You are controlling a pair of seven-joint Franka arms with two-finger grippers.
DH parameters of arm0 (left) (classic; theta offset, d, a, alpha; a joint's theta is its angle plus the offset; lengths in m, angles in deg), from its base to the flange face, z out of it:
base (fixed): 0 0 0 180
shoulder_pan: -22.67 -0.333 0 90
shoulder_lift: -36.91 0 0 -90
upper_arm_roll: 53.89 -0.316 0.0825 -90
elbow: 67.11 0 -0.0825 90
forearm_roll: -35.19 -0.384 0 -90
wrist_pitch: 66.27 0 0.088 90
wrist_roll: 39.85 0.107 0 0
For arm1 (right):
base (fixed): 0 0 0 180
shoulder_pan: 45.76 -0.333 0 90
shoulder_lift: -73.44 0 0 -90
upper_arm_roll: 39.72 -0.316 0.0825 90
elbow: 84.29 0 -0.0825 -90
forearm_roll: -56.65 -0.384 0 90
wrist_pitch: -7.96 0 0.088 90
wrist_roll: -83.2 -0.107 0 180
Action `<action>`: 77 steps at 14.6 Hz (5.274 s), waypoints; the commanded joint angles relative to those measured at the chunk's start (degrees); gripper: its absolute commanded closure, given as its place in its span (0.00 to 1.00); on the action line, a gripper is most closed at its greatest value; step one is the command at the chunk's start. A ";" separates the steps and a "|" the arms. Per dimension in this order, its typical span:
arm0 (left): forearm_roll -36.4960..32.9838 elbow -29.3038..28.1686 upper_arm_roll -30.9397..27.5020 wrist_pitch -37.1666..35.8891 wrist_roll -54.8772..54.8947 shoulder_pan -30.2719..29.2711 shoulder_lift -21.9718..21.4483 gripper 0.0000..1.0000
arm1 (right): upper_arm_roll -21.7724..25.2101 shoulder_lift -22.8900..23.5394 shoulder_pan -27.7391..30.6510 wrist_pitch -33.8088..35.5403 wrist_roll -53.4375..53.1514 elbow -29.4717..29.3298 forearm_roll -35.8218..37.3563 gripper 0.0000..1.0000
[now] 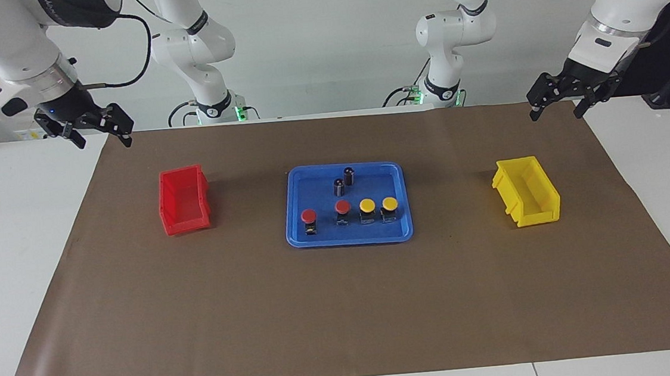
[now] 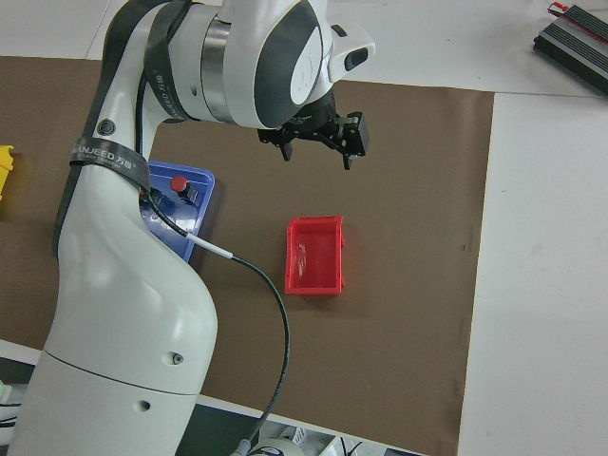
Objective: Sort red and yellow buttons by color
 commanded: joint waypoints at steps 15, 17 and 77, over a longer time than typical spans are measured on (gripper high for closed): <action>-1.06 -0.70 0.32 -0.56 0.37 -0.46 -0.84 0.00 | -0.21 -0.90 -3.18 -1.85 1.15 1.30 -0.69 0.00; -1.06 -0.70 0.32 -0.56 0.37 -0.46 -0.84 0.00 | -0.47 0.24 -3.71 -1.77 0.63 -0.36 -2.79 0.00; -1.06 -0.70 0.32 -0.56 0.37 -0.46 -0.84 0.00 | -3.02 9.59 -20.00 -31.59 -10.84 13.07 -8.34 0.87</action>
